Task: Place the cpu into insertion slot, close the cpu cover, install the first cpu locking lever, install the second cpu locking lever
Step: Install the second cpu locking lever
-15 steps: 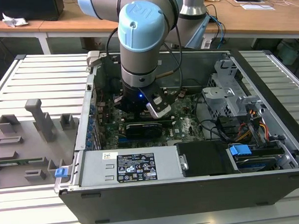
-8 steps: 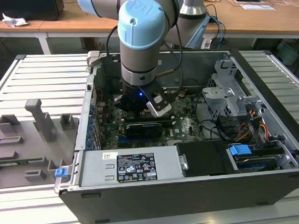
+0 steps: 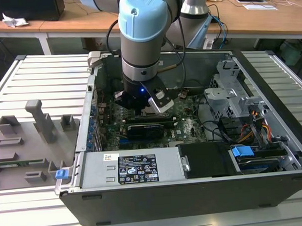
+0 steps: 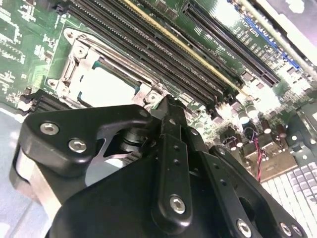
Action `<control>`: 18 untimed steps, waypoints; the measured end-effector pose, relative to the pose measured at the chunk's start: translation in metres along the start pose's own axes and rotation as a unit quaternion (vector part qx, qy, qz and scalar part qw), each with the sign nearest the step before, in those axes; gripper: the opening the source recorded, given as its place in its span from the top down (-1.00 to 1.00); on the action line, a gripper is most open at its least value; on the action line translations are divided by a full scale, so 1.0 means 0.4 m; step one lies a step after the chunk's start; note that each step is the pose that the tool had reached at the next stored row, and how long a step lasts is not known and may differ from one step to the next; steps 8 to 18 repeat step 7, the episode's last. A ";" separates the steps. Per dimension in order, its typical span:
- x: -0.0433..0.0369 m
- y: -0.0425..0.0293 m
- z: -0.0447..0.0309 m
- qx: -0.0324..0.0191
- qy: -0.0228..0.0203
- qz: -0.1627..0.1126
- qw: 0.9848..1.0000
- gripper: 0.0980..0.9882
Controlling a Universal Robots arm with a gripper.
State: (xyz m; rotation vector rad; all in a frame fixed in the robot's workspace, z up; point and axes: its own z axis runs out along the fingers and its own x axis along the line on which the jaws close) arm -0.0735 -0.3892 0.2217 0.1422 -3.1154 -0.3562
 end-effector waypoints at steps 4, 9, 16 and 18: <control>0.000 0.002 -0.010 0.000 0.000 0.000 1.000 0.98; 0.000 0.003 -0.013 0.000 0.000 0.000 1.000 0.98; 0.000 0.003 -0.013 0.000 0.000 0.000 1.000 0.98; 0.000 0.003 -0.013 0.000 0.000 0.000 1.000 0.98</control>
